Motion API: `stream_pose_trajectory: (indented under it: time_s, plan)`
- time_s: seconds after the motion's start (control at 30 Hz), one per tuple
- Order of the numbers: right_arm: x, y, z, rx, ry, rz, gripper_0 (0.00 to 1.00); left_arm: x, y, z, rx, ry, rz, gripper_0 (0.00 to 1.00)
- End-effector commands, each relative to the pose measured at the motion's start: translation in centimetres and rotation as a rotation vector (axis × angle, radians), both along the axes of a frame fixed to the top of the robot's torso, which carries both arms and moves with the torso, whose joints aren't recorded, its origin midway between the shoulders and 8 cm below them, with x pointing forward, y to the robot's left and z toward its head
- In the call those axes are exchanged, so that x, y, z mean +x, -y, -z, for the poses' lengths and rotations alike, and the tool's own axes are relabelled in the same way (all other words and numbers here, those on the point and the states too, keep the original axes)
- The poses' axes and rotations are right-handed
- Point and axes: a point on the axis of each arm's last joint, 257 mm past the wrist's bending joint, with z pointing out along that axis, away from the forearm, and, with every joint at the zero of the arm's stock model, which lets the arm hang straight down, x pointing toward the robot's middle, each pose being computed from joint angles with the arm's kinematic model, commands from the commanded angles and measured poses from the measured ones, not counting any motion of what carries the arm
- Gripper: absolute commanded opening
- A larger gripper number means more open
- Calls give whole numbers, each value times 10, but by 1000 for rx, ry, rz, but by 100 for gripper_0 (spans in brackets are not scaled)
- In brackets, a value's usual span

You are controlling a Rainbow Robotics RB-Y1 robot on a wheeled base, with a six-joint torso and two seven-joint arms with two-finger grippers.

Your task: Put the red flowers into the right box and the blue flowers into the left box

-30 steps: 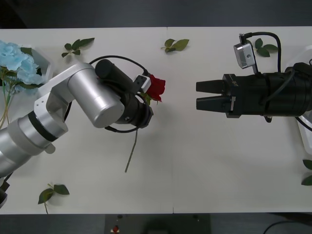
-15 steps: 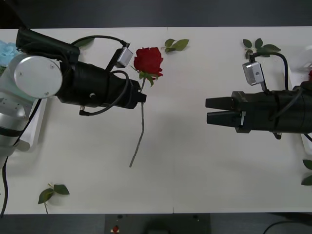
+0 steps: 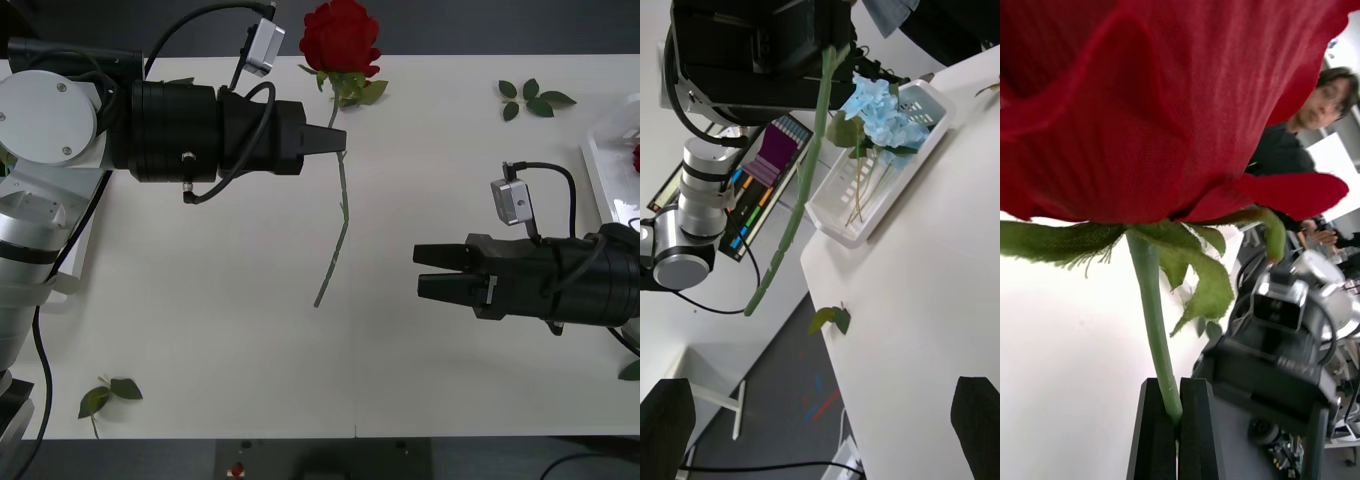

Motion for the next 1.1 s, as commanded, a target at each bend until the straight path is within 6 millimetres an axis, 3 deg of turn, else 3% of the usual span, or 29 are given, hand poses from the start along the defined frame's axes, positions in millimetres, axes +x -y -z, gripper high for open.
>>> stream_pose_trajectory:
  time_s: [0.03,0.7,1.1]
  plan:
    - [-8,-17,-10,69,29,-7,100,-4,9,-28,-34,87,33,0]
    - [-3,-58,-52,311,28,20,100,-7,10,-35,-59,95,43,0]
    - [0,-76,-55,327,54,31,100,-7,10,-35,-59,95,43,0]
